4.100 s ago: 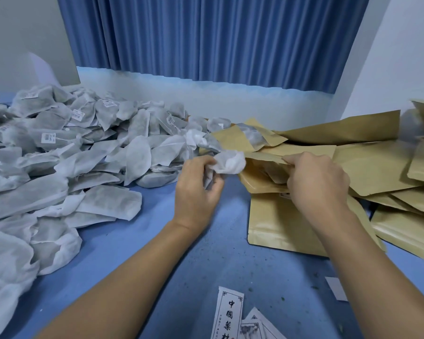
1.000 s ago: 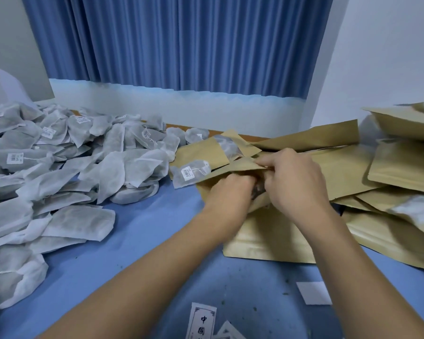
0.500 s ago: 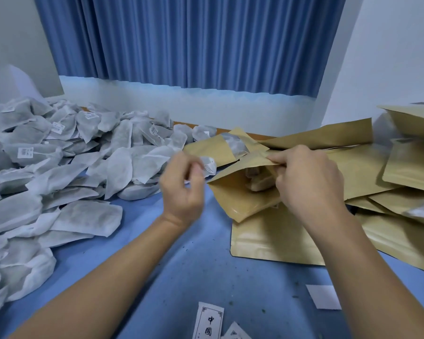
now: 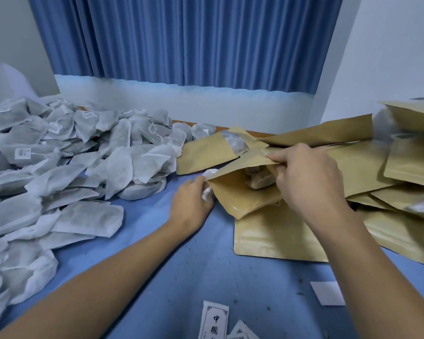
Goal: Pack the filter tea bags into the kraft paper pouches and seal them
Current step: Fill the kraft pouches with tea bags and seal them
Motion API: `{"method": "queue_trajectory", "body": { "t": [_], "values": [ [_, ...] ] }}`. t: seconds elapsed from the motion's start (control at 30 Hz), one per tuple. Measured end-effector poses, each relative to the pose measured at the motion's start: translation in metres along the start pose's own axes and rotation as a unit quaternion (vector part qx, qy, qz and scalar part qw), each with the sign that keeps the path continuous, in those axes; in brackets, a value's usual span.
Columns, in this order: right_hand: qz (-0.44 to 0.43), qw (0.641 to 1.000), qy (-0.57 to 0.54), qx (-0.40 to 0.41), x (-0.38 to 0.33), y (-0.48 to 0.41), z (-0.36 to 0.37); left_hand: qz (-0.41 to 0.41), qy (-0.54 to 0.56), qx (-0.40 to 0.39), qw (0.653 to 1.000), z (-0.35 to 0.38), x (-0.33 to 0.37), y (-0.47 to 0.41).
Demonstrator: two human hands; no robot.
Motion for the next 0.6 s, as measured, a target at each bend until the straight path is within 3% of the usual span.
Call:
{"method": "queue_trajectory", "body": {
  "t": [0.07, 0.13, 0.23, 0.3, 0.37, 0.43, 0.53, 0.6],
  "values": [
    [-0.001, 1.000, -0.011, 0.001, 0.000, 0.002, 0.000, -0.068, 0.142, 0.072, 0.985, -0.012, 0.007, 0.027],
    [0.003, 1.000, -0.013, -0.001, 0.001, 0.002, -0.002, -0.080, 0.267, 0.189, 0.941, -0.034, 0.015, 0.045],
    [0.005, 1.000, -0.012, -0.011, 0.002, 0.001, -0.002, 0.083, 0.280, 0.278, 0.915, -0.071, 0.045, 0.064],
    [0.003, 1.000, -0.013, -0.007, 0.003, 0.001, -0.003, 0.229, 0.200, 0.217, 0.928, -0.073, 0.066, 0.075],
    [-0.001, 1.000, -0.010, -0.001, 0.004, 0.000, -0.001, 0.277, 0.114, 0.084, 0.950, -0.058, 0.079, 0.079],
    [-0.008, 1.000, 0.005, 0.006, 0.005, -0.001, 0.000, 0.195, 0.125, -0.006, 0.973, -0.039, 0.091, 0.073],
    [-0.019, 1.000, -0.007, -0.014, 0.008, 0.000, -0.003, 0.028, 0.195, -0.036, 0.980, -0.008, 0.113, 0.042],
    [-0.041, 0.999, -0.013, -0.031, 0.003, 0.007, -0.007, -0.070, 0.313, -0.029, 0.947, 0.001, 0.132, 0.021]
  ]
}}
Point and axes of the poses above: each hand's wrist, its own y-axis away from the middle knuckle, its own z-axis out of the palm, x = y × z, the point moved 1 cm from there along -y, towards the middle knuckle, and after that the axes turned 3 degrees about z, right-handed, at the moved point
